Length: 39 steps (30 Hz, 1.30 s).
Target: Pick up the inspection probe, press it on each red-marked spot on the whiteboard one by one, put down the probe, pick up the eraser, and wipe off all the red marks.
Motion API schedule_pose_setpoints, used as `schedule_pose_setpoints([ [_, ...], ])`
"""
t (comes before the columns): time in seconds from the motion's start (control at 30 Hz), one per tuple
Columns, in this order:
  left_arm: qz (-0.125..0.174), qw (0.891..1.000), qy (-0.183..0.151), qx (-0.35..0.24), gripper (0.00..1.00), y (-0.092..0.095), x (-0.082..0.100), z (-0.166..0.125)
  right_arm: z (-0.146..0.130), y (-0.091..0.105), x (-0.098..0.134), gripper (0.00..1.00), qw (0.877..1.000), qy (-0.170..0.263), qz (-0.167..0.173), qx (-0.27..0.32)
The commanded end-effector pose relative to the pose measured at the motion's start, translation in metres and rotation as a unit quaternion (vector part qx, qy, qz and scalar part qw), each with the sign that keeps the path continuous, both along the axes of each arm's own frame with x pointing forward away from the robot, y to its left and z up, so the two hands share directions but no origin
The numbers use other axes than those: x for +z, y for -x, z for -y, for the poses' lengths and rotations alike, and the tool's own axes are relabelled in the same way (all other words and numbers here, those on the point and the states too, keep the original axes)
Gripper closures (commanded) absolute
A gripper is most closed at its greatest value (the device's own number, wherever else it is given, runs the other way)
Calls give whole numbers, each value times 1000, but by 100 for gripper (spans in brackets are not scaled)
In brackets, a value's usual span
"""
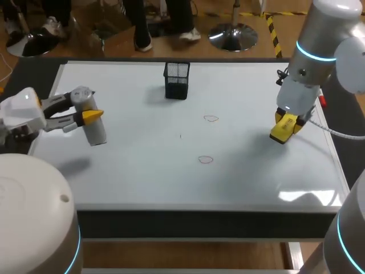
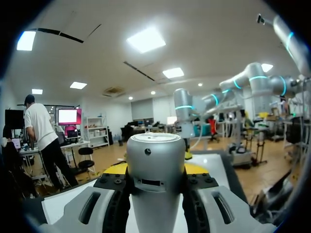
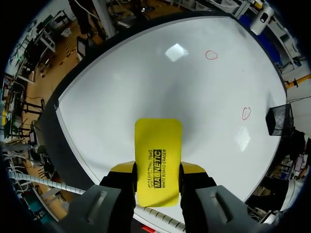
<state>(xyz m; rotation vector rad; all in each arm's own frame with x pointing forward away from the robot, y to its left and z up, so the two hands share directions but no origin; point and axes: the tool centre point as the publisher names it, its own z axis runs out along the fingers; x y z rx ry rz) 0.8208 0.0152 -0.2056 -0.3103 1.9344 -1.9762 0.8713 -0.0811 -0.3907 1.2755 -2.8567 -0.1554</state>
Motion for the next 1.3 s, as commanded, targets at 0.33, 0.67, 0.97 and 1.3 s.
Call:
schedule_pose_setpoints([
  [0.33,10,993,-11,-121,100,-41,17,89,0,0,0,100,1000,2,0,1],
  [0.67,19,979,-5,-202,100,-49,27,165,0,0,0,100,1000,2,0,1],
  [0.97,19,974,-5,-227,100,-58,22,216,0,0,0,100,1000,2,0,1],
  [1.3,18,972,-2,-234,100,-60,4,259,0,0,0,100,1000,2,0,1],
])
